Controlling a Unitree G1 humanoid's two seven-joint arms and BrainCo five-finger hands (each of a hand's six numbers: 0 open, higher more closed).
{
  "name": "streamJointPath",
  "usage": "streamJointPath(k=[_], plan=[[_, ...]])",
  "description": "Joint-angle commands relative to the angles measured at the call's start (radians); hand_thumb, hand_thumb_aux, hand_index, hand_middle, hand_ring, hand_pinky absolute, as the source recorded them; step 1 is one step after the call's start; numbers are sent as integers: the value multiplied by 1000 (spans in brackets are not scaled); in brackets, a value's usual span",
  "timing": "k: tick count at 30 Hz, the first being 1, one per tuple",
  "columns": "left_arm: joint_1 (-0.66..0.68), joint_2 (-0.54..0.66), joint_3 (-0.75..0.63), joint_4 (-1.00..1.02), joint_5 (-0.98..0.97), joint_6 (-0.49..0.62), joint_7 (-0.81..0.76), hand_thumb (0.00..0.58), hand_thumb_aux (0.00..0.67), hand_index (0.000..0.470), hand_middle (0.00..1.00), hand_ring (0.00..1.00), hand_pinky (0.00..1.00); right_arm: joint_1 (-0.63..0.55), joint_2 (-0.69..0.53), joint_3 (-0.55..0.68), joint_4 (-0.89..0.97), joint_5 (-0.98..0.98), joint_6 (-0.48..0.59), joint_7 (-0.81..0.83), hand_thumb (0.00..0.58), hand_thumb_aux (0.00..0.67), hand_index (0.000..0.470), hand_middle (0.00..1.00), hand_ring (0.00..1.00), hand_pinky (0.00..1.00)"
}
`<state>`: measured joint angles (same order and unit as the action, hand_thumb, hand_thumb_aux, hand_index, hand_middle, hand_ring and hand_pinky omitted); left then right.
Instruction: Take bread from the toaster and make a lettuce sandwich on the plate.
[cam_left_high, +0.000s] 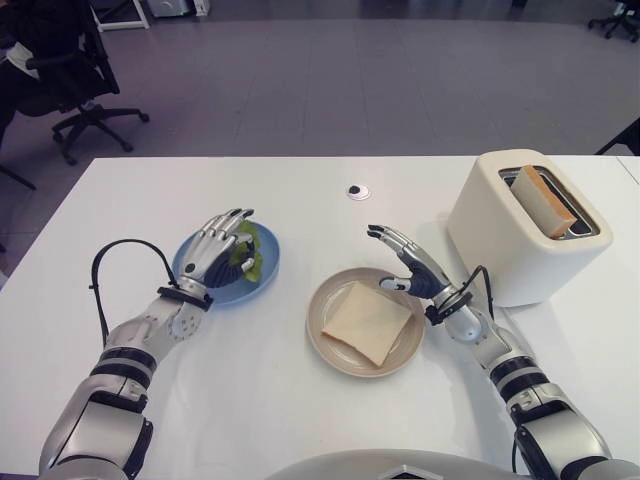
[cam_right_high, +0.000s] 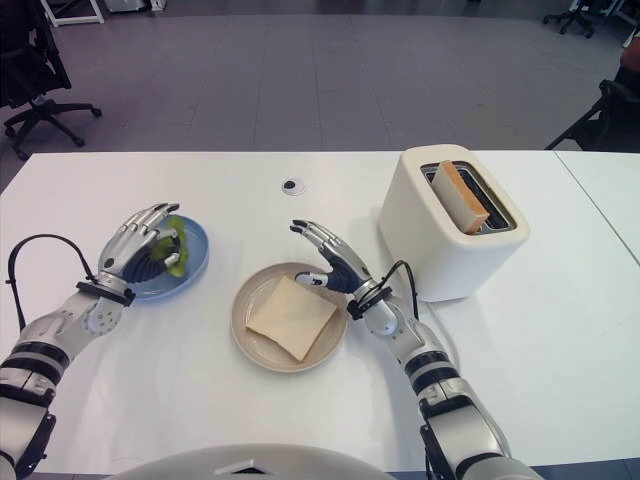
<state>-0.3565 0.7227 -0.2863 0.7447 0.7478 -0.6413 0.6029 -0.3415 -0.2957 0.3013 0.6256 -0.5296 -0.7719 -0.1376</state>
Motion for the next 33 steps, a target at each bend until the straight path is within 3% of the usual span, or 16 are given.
streamJointPath(k=[1,7,14,17,21,27,30,33], plan=[[23,9,47,-61,-44,-43,16,580,670,470,0,0,0,-18,-10,-15,-10,11,-7,-9,0,0,0,0,0,0],[52,-34,66,-186,-126,-150,-50,580,670,470,0,0,0,-2,-25,-55,-97,24,-16,-29,0,0,0,0,0,0],[58,-152,20,-292,-160,-210,-165,580,670,470,0,0,0,91,-79,-177,-504,283,-28,59,0,0,0,0,0,0],[48,-222,-31,-306,-115,-207,-204,580,670,470,0,0,0,132,-153,-288,-701,459,14,117,0,0,0,0,0,0],[44,-284,-106,-291,-34,-199,-240,580,670,470,0,0,0,170,-227,-490,-783,530,71,130,0,0,0,0,0,0],[62,-303,-209,-253,34,-243,-304,580,670,470,0,0,0,172,-345,-644,-569,107,209,-7,0,0,0,0,0,0],[62,-291,-229,-236,29,-258,-348,580,670,470,0,0,0,192,-420,-556,-414,-69,291,-6,0,0,0,0,0,0],[65,-273,-222,-227,20,-266,-365,579,646,453,0,0,0,195,-448,-450,-317,-124,305,49,0,0,0,0,0,0]])
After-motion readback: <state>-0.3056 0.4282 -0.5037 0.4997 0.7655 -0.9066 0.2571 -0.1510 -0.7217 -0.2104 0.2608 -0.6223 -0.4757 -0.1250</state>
